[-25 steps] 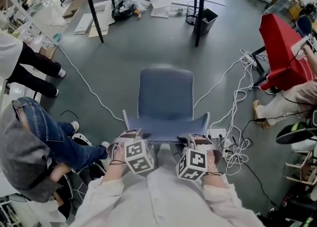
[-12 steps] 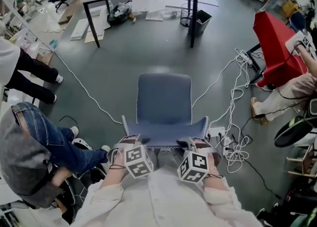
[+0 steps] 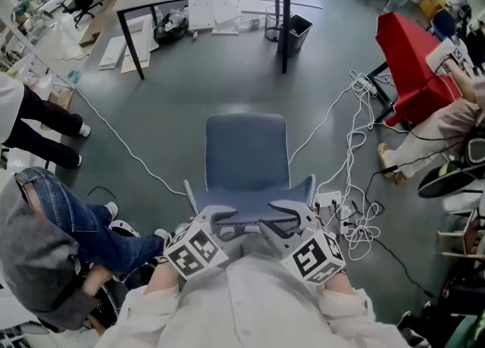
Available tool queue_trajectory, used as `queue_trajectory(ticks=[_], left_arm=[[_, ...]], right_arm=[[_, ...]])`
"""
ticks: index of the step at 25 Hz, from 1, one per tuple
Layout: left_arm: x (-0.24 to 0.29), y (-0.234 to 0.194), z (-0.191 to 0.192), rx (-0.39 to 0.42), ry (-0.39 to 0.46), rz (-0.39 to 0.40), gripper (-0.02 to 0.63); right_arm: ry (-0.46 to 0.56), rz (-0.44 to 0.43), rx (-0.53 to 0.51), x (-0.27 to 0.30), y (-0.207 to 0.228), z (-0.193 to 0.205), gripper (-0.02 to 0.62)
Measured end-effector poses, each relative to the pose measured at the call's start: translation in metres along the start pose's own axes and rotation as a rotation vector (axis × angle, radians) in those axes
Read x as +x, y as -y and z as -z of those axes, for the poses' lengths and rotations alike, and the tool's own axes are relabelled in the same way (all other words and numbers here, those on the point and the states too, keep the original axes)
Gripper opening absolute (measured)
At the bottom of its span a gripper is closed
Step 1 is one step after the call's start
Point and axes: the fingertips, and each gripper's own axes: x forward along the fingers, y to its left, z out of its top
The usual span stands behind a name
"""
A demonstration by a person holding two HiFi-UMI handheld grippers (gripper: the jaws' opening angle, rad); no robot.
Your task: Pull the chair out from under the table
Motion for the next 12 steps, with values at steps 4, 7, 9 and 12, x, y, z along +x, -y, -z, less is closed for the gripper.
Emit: queue_trajectory(ticks=[4,7,9,12], left_arm=[[-0.018,-0.004,-0.032,-0.039,0.143,-0.014,0.210],[-0.031,-0.013,-0.053,-0.116,0.257,-0.025,0.210],[-0.039,-0.019,-0.064,-0.147,0.319,-0.042,0.195],[-0.052,-0.027,-0.078,-0.146,0.394,-0.089,0.100]], right_arm=[[0.099,0.018,0.031,-0.014,0.006,-0.027,0.112],[0.139,0.037,0.026,-0.023,0.010,-0.041,0.096],[0.157,0.064,0.006,-0.027,0.015,-0.046,0.084],[0.219,0.114,0.009,-0.032,0.023,-0.060,0.041]])
